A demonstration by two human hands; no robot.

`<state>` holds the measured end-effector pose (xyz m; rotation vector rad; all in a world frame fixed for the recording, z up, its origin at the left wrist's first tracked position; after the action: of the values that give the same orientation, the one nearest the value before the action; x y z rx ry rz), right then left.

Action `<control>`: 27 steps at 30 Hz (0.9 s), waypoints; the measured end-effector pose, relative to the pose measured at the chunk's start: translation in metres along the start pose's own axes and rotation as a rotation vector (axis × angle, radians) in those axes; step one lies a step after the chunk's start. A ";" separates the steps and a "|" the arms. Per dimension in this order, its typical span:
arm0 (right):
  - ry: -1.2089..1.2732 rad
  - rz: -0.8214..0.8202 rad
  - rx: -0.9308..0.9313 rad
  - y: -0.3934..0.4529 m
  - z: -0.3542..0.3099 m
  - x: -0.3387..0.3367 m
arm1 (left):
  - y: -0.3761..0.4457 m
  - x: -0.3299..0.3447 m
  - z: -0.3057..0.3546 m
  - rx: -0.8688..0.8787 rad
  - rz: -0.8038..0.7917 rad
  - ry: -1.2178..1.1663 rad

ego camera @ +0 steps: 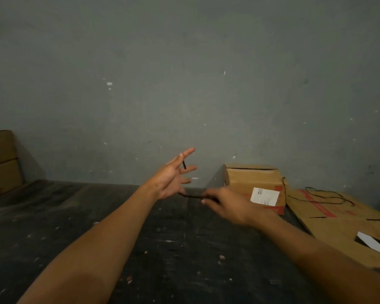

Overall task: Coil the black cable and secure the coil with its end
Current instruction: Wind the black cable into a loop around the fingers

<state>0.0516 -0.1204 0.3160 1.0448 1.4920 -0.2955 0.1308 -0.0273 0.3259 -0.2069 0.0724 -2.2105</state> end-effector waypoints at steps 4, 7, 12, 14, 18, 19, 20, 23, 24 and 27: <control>-0.290 0.039 -0.060 0.017 -0.027 -0.051 | -0.007 -0.008 -0.025 -0.064 0.004 0.080; -0.398 0.050 -0.070 0.032 -0.037 -0.079 | -0.010 -0.004 -0.033 -0.041 0.016 0.126; -0.474 0.147 -0.066 0.050 -0.040 -0.109 | -0.016 0.011 -0.033 -0.048 -0.047 0.218; -0.474 0.191 -0.058 0.053 -0.036 -0.117 | -0.017 0.016 -0.033 -0.069 -0.094 0.239; -0.472 0.215 -0.011 0.055 -0.020 -0.126 | -0.017 0.029 -0.039 -0.148 -0.220 0.323; -0.464 0.209 0.006 0.056 -0.014 -0.128 | -0.018 0.035 -0.039 -0.161 -0.277 0.329; -0.440 0.198 0.023 0.056 -0.007 -0.128 | -0.019 0.041 -0.039 -0.173 -0.341 0.325; -0.274 0.182 0.050 0.055 0.012 -0.124 | -0.028 0.059 -0.036 -0.193 -0.527 0.298; -0.212 0.201 0.059 0.053 0.019 -0.124 | -0.031 0.063 -0.035 -0.195 -0.580 0.286; -0.099 0.285 0.097 0.040 0.039 -0.117 | -0.042 0.072 -0.027 -0.178 -0.722 0.211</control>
<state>0.0911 -0.1762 0.4264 1.2856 1.2319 -0.2155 0.0503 -0.0604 0.3133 -0.1029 0.3591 -2.9436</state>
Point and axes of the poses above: each hand's wrist, its own y-axis towards the middle knuckle, its own x-axis out of the palm, z = x × y, the point moved 10 cm from there along y, towards the middle knuckle, and after that the axes turned 14 degrees about -x, right-handed, at the moved point
